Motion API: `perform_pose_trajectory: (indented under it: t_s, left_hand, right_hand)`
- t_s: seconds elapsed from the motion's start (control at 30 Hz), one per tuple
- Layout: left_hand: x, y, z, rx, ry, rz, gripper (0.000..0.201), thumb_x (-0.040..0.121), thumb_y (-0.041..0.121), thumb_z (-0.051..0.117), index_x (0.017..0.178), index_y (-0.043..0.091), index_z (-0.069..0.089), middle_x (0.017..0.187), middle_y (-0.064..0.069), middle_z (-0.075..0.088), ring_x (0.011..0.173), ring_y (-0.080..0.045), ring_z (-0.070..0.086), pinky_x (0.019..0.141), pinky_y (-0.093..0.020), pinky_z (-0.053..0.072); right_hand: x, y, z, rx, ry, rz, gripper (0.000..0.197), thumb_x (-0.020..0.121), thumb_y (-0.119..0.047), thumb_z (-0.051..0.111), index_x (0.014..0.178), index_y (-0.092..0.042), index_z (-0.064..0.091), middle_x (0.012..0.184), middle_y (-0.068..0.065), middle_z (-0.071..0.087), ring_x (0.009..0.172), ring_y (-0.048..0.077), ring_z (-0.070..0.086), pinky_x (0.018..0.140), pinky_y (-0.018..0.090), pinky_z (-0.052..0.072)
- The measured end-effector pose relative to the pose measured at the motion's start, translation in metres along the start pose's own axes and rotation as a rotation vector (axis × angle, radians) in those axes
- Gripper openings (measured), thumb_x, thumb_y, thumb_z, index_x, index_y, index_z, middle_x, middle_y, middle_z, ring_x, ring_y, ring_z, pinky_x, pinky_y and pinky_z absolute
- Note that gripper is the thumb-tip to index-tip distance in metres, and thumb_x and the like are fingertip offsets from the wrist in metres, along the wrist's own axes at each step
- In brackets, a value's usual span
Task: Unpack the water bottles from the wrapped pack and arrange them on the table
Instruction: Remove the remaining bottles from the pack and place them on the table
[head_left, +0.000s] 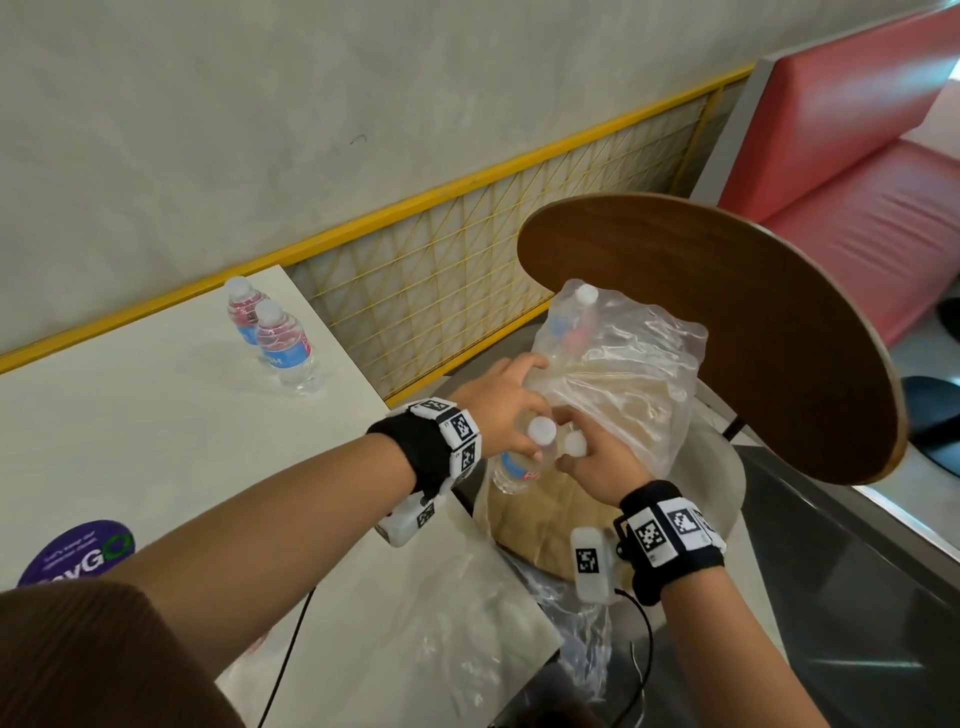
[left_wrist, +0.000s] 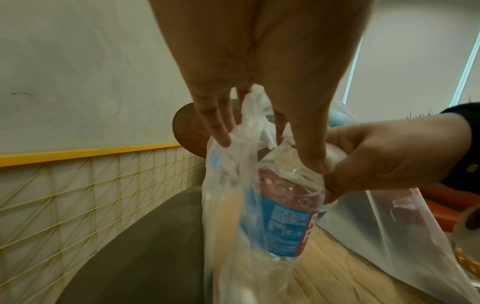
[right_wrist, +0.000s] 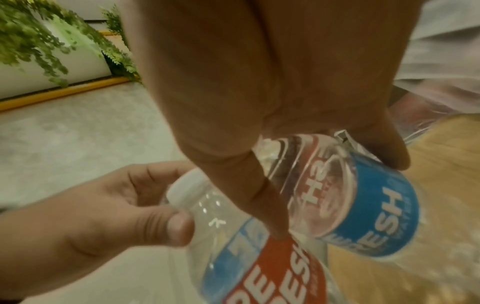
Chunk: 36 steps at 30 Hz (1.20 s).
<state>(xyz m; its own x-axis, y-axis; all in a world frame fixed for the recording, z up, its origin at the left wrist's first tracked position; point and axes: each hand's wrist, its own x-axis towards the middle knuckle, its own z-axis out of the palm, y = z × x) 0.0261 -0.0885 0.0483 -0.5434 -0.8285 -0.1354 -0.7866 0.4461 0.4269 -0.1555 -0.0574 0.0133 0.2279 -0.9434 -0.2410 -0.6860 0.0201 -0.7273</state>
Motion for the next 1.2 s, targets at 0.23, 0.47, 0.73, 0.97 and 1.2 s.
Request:
perform_pose_trajectory:
  t_s: [0.23,0.47,0.73,0.97,1.2]
  left_hand:
    - [-0.050,-0.012,-0.020,-0.091,0.047,0.057,0.038,0.068,0.040,0.080,0.097,0.015,0.073,0.143,-0.001,0.025,0.134,-0.018,0.029,0.107,-0.040,0.037]
    - [-0.122,-0.028,-0.056,-0.253,-0.046,-0.078,0.032,0.074,0.018,0.079,0.103,0.011,0.070,0.121,0.000,0.053,0.102,-0.013,0.058,0.074,-0.002,0.044]
    - [-0.173,-0.048,-0.044,-0.158,-0.160,-0.187,0.030,0.072,0.018,0.076,0.099,0.012,0.062,0.104,0.001,0.061,0.093,-0.008,0.056,0.084,-0.032,0.054]
    - [-0.193,-0.052,-0.046,-0.032,-0.271,-0.220,0.028,0.075,0.016,0.072,0.096,0.006,0.056,0.101,-0.006,0.061,0.084,-0.014,0.053,0.073,-0.030,0.047]
    - [-0.200,-0.051,-0.037,0.123,-0.340,-0.218,0.047,0.079,0.024,0.072,0.119,0.014,0.051,0.122,-0.006,0.051,0.102,-0.020,0.053,0.086,-0.035,0.046]
  right_hand:
    - [-0.020,-0.017,-0.004,-0.024,-0.170,-0.094,0.034,0.076,-0.013,0.069,0.085,-0.036,0.047,0.097,-0.002,0.057,0.090,0.020,0.053,0.079,0.036,0.045]
    - [-0.050,-0.070,0.024,-0.042,-0.510,-0.254,0.025,0.081,-0.017,0.069,0.096,-0.025,0.051,0.110,-0.010,0.059,0.104,0.015,0.053,0.091,0.034,0.045]
    - [-0.074,-0.126,0.092,-0.213,-0.881,-0.460,0.037,0.084,-0.017,0.065,0.082,-0.042,0.037,0.123,-0.004,0.053,0.109,0.014,0.048,0.092,0.025,0.040]
    - [-0.090,-0.143,0.150,-0.332,-0.969,-0.529,0.030,0.082,-0.019,0.067,0.103,-0.017,0.047,0.110,0.004,0.052,0.097,0.024,0.053,0.088,0.046,0.047]
    - [-0.085,-0.149,0.156,-0.290,-0.845,-0.507,0.037,0.077,-0.025,0.072,0.106,-0.020,0.050,0.109,-0.002,0.058,0.095,0.016,0.054,0.084,0.031,0.048]
